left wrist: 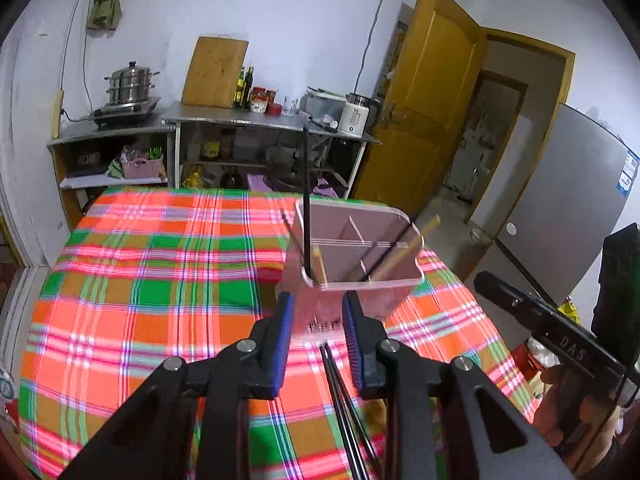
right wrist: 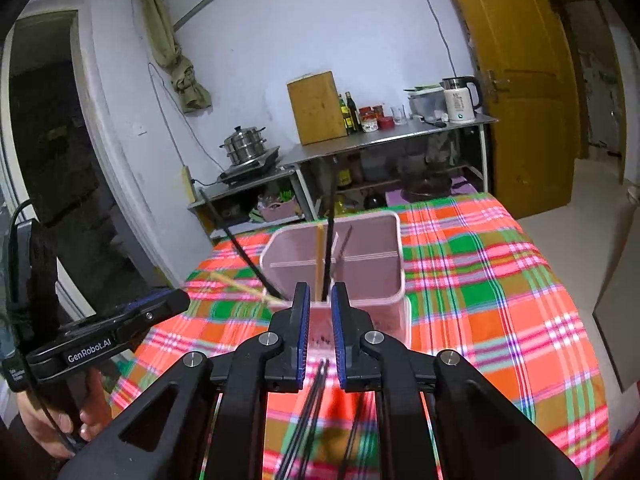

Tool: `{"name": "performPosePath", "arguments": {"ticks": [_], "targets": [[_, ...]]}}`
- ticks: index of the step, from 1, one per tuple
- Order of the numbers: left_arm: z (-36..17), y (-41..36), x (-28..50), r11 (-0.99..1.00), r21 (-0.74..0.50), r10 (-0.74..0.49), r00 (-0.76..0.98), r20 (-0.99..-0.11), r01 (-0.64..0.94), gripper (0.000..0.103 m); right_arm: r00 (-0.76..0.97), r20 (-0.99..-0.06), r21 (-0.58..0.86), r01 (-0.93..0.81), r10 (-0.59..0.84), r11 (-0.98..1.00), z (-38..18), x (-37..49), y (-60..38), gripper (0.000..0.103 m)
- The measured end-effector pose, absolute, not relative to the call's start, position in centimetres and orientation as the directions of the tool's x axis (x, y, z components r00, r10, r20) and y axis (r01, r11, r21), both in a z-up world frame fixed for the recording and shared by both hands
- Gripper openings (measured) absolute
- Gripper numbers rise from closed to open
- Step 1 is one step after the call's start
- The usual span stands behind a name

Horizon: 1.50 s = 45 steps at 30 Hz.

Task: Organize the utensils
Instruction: 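Grasp black chopsticks with the left tool while the right tool grasps black chopsticks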

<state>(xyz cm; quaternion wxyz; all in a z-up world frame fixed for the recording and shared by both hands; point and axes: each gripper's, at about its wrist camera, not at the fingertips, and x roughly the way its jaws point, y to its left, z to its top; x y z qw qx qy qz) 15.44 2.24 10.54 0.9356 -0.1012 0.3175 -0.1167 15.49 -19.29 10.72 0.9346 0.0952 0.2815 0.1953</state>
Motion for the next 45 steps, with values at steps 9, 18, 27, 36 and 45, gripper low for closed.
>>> {"name": "performPosePath", "arguments": {"ticks": [9, 18, 27, 36, 45], "targets": [[6.9, 1.3, 11.9, 0.948, -0.277, -0.301, 0.732, -0.611, 0.158, 0.026, 0.734, -0.54, 0.299, -0.289, 0.411, 0.909, 7.9, 12.0, -20.3, 0.011], [4.0, 0.8, 10.1, 0.947, -0.283, -0.305, 0.692, -0.654, 0.15, 0.026, 0.7, -0.588, 0.295, -0.28, 0.405, 0.914, 5.1, 10.1, -20.6, 0.011], [2.2, 0.1, 10.2, 0.95, -0.277, -0.301, 0.658, -0.69, 0.144, 0.026, 0.679, -0.613, 0.301, -0.273, 0.405, 0.914, 3.6, 10.0, -20.6, 0.011], [-0.1, -1.7, 12.7, 0.953, -0.268, -0.298, 0.607, -0.737, 0.142, 0.026, 0.654, -0.637, 0.309, -0.269, 0.409, 0.912, 2.1, 10.5, -20.5, 0.011], [-2.3, -3.2, 15.4, 0.96, -0.251, -0.278, 0.565, -0.777, 0.127, 0.026, 0.635, -0.656, 0.32, -0.257, 0.409, 0.912, 0.7, 11.6, -20.7, 0.011]]}}
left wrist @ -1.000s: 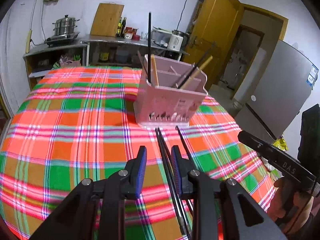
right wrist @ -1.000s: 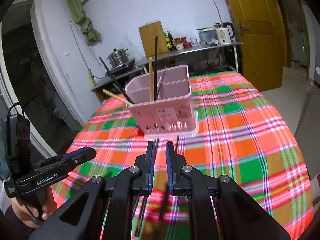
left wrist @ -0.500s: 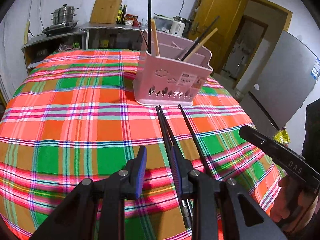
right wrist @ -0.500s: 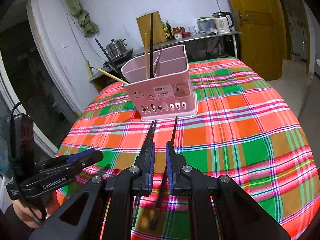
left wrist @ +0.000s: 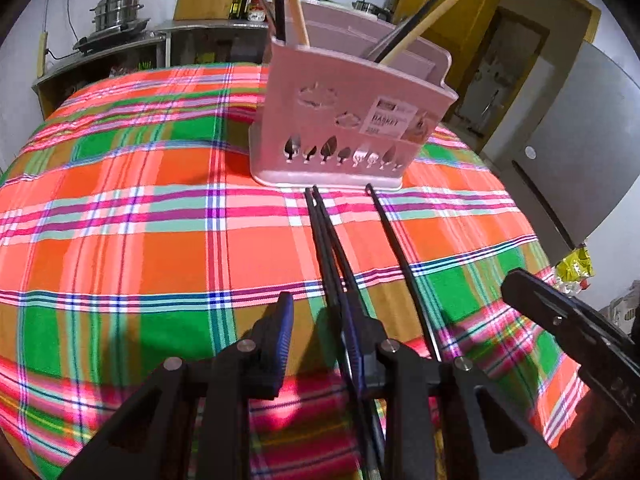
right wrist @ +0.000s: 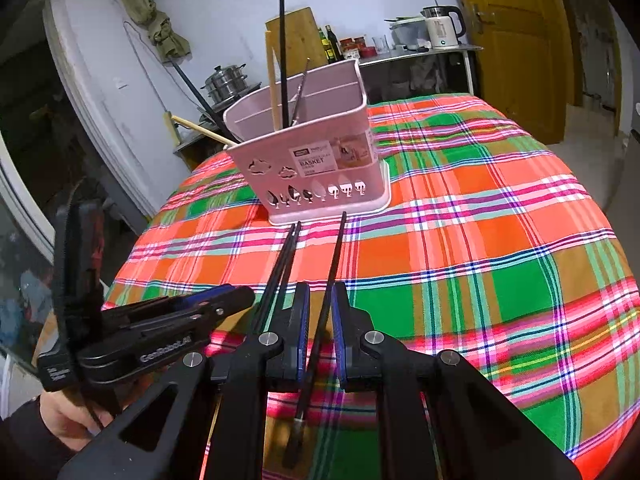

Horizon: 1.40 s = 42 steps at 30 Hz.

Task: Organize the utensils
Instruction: 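Grasp black chopsticks with the left tool while the right tool grasps black chopsticks, then lift both held black chopsticks and carry them above the pink basket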

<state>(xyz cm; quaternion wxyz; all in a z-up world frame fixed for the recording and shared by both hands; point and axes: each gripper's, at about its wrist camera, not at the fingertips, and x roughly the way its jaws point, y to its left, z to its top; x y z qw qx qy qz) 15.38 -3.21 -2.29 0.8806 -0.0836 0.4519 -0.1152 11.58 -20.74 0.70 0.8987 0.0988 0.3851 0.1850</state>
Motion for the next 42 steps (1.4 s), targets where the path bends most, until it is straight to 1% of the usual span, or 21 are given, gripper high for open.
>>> {"name": "performPosePath", "arguments": {"ticks": [6, 18, 22, 33, 42], "targets": [[-2.7, -4.0, 15.4, 0.968, -0.212, -0.252, 0.576, -0.777, 0.137, 0.03, 0.629, -0.661, 0.327, -0.25, 0.409, 0.912, 0.2, 12.1, -20.8, 0.011], [-2.9, -3.0, 15.0, 0.975, -0.188, -0.221, 0.588, -0.778, 0.118, 0.029, 0.617, -0.671, 0.326, -0.25, 0.41, 0.911, -0.2, 12.7, -20.5, 0.011], [-2.8, -2.0, 14.8, 0.972, -0.209, -0.231, 0.583, -0.779, 0.105, 0.029, 0.61, -0.683, 0.314, -0.253, 0.403, 0.915, -0.4, 13.1, -20.4, 0.011], [-2.8, -0.8, 17.3, 0.977, -0.198, -0.207, 0.567, -0.797, 0.079, 0.029, 0.547, -0.745, 0.28, -0.263, 0.382, 0.923, -1.9, 16.6, -18.5, 0.011], [-2.7, -2.0, 19.7, 0.985, -0.114, -0.166, 0.551, -0.818, 0.129, 0.029, 0.504, -0.801, 0.224, -0.251, 0.325, 0.942, -3.2, 19.3, -16.8, 0.011]]}}
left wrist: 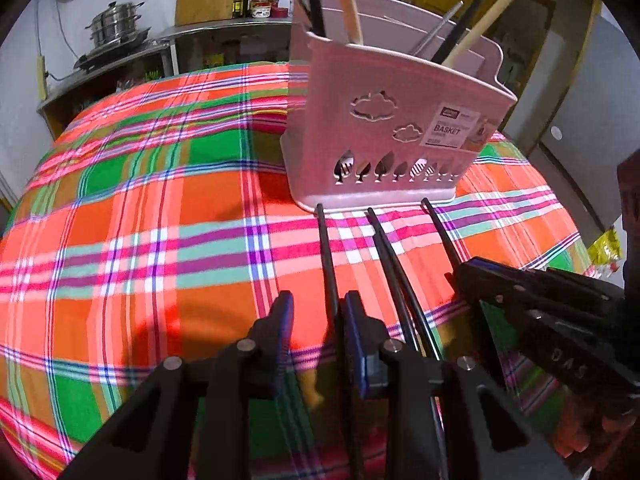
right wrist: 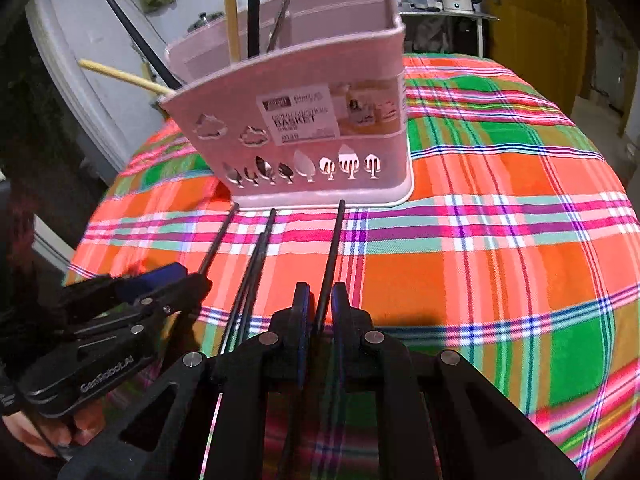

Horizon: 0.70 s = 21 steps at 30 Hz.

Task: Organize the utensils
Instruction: 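Lift both held black chopsticks and carry them above the pink basket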

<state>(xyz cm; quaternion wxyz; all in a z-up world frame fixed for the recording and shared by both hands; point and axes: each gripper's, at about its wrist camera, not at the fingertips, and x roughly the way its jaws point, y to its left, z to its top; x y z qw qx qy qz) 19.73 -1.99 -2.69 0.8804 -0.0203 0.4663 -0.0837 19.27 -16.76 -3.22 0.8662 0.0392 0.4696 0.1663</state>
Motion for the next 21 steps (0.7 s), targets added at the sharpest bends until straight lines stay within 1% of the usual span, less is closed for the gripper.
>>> {"name": "performPosePath", "arguments": {"ticks": [5, 6, 7, 9, 15, 21], "targets": [[-2.7, -3.1, 19.8, 0.989, -0.039, -0.115, 0.558, -0.822, 0.146, 0.026, 0.519, -0.805, 0.176, -0.253, 0.287, 0.951, -3.3, 19.4, -15.9, 0.011], [-2.7, -3.2, 19.8, 0.989, -0.035, -0.112, 0.558, -0.822, 0.147, 0.023, 0.52, -0.807, 0.17, -0.251, 0.281, 0.953, -3.3, 19.6, -15.8, 0.009], [-2.7, -3.1, 19.8, 0.989, -0.04, -0.115, 0.557, -0.823, 0.146, 0.017, 0.52, -0.81, 0.16, -0.249, 0.271, 0.955, -3.3, 19.6, -15.7, 0.007], [-2.6, -2.8, 19.9, 0.988, -0.069, -0.134, 0.549, -0.825, 0.137, 0.008, 0.514, -0.813, 0.163, -0.249, 0.273, 0.955, -3.2, 19.7, -15.5, 0.007], [-1.8, -1.3, 19.6, 0.984, -0.136, -0.175, 0.546, -0.819, 0.112, 0.007, 0.513, -0.8, 0.207, -0.254, 0.313, 0.945, -2.3, 19.4, -16.1, 0.006], [1.1, -0.3, 18.3, 0.977, -0.177, -0.212, 0.589, -0.78, 0.117, 0.006, 0.548, -0.759, 0.236, -0.271, 0.351, 0.933, 0.1, 18.3, -17.0, 0.006]]}}
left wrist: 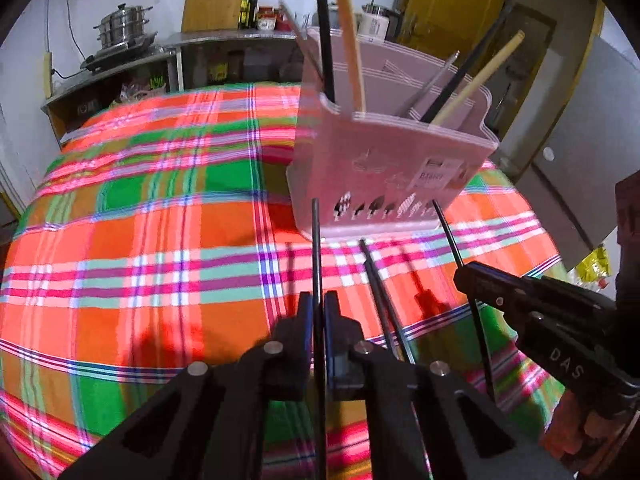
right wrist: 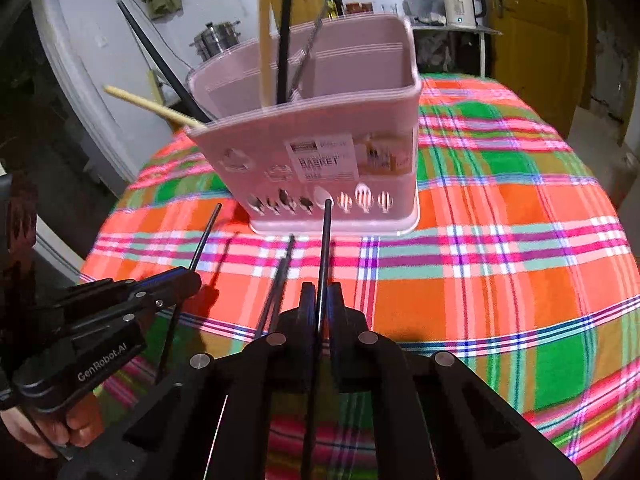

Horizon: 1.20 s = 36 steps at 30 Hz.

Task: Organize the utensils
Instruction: 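Lift both held black chopsticks and carry them above the pink basket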

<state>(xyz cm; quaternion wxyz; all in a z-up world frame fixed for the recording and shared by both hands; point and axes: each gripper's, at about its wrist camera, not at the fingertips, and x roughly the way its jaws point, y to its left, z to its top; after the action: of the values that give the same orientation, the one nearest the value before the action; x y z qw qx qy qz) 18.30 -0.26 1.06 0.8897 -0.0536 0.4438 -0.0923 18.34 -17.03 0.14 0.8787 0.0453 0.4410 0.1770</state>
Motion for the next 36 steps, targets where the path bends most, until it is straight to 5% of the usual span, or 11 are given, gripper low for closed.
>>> {"name": "performPosePath", "arguments": {"ticks": [22, 36], "targets": [[11.0, 0.9, 15.9, 0.964, -0.209, -0.261, 0.733, -0.628, 0.164, 0.006, 0.73, -0.566, 0.247, -0.292, 0.382, 0.924, 10.6, 15.2, -19.5, 0.005], [11.0, 1.2, 13.7, 0.964, -0.214, -0.26, 0.725, -0.638, 0.157, 0.006, 0.732, -0.569, 0.234, -0.291, 0.374, 0.928, 10.9, 12.5, -20.1, 0.005]]}}
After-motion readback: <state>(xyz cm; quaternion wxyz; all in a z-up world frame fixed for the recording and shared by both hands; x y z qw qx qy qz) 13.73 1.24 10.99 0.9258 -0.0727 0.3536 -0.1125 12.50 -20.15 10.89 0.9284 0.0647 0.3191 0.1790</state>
